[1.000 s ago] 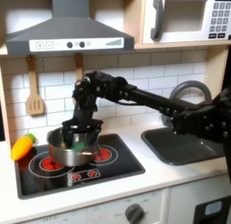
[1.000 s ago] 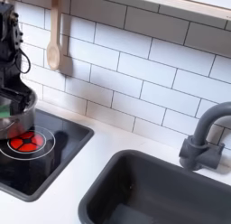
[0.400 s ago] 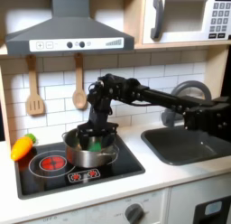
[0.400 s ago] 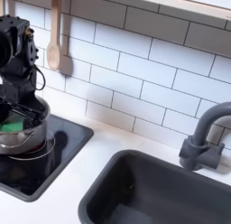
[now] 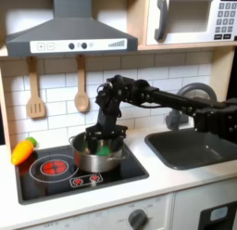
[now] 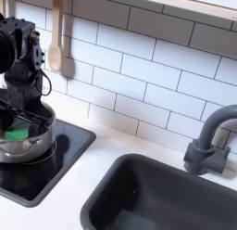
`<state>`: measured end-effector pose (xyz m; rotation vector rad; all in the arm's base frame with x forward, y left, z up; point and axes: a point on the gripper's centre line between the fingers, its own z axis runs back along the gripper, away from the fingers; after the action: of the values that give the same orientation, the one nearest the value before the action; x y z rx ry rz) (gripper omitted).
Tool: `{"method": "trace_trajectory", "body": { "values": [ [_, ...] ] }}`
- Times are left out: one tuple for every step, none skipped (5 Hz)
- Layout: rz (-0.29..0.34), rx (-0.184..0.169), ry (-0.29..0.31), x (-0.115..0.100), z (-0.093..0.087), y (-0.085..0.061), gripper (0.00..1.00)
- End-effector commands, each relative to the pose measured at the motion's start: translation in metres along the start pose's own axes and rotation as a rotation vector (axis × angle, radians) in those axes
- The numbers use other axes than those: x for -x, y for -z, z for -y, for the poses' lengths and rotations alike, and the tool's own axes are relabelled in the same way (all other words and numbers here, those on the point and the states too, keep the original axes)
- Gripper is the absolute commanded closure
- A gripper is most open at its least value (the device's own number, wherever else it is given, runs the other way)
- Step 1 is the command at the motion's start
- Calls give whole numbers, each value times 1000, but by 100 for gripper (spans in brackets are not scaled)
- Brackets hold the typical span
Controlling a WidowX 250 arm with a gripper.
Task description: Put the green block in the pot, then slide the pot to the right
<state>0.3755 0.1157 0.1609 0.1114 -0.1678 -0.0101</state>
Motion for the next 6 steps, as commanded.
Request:
{"method": "trace_trajectory", "body": {
  "values": [
    [3, 11, 18, 3, 13, -4, 0],
    [5, 15, 26, 5, 20, -7, 0],
    [-7, 25, 31, 8, 27, -4, 0],
    [-1, 31, 50, 11, 36, -8, 0],
    [-6, 36, 54, 13, 40, -6, 0],
    [5, 34, 62, 14, 44, -10, 0]
  ]
}}
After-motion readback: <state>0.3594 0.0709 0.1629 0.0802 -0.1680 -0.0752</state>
